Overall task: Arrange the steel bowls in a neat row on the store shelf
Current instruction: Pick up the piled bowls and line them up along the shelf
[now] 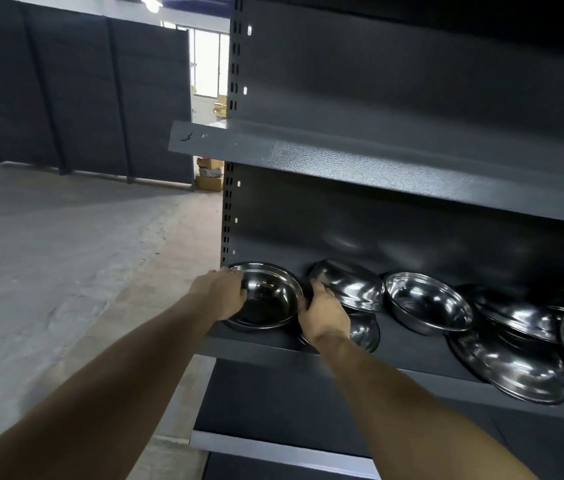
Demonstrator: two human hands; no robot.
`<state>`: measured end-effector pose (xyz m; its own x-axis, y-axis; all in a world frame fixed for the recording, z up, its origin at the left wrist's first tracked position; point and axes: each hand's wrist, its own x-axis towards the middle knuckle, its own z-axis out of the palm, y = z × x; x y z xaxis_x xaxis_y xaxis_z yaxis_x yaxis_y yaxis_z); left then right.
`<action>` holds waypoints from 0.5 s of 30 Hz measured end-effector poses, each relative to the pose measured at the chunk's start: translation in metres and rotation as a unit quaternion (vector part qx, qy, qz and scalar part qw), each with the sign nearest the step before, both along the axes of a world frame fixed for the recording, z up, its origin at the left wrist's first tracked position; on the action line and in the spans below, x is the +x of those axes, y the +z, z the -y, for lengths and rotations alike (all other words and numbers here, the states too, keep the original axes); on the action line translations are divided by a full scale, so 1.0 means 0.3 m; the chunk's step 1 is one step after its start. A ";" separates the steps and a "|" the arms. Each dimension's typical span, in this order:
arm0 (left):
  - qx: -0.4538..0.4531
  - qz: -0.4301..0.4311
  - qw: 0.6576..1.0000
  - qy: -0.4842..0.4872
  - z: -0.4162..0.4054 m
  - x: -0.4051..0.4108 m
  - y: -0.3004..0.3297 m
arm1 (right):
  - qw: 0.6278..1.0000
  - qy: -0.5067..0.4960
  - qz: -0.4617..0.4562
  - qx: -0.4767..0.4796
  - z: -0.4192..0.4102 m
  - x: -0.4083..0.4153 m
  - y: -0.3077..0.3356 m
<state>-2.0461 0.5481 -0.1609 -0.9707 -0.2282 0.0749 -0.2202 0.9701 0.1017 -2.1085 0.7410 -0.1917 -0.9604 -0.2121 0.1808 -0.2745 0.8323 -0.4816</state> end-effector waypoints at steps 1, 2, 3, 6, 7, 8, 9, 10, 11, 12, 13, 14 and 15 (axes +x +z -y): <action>0.002 -0.004 1.000 -0.007 -0.019 -0.012 0.003 | 1.000 -0.011 -0.007 -0.004 -0.021 -0.008 0.012; 0.003 -0.003 1.000 -0.013 -0.041 -0.027 0.007 | 1.000 -0.025 -0.014 -0.008 -0.046 -0.018 0.023; 0.001 0.001 1.000 -0.019 -0.068 -0.042 0.010 | 0.999 -0.039 -0.020 -0.012 -0.075 -0.028 0.033; -0.016 0.010 0.999 -0.044 -0.147 -0.094 0.023 | 0.997 -0.076 -0.029 -0.019 -0.163 -0.058 0.055; -0.018 0.011 0.999 -0.050 -0.174 -0.112 0.028 | 0.996 -0.087 -0.029 -0.021 -0.194 -0.067 0.060; -0.016 0.011 0.998 -0.055 -0.199 -0.128 0.033 | 0.995 -0.098 -0.028 -0.021 -0.224 -0.075 0.062; -0.012 0.011 0.998 -0.061 -0.224 -0.145 0.038 | 0.994 -0.108 -0.027 -0.021 -0.253 -0.082 0.064; -0.010 0.012 0.998 -0.068 -0.248 -0.162 0.042 | 0.993 -0.116 -0.025 -0.023 -0.281 -0.090 0.063; -0.010 0.014 0.997 -0.074 -0.271 -0.178 0.046 | 0.992 -0.123 -0.021 -0.024 -0.307 -0.098 0.061; -0.010 0.017 0.997 -0.080 -0.294 -0.196 0.050 | 0.991 -0.129 -0.016 -0.025 -0.331 -0.107 0.059; -0.009 0.019 0.996 -0.085 -0.313 -0.212 0.053 | 0.990 -0.136 -0.007 -0.022 -0.353 -0.117 0.057; -0.007 0.020 0.996 -0.089 -0.331 -0.230 0.055 | 0.990 -0.141 0.003 -0.016 -0.372 -0.127 0.054; -0.004 0.019 0.996 -0.092 -0.344 -0.246 0.055 | 0.989 -0.144 0.014 -0.013 -0.389 -0.139 0.051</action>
<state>-2.1199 0.6512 -0.1444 -0.9982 -0.0452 0.0387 -0.0417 0.9952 0.0881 -2.1502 0.8576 -0.1765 -0.9850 0.0753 0.1555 -0.0144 0.8611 -0.5082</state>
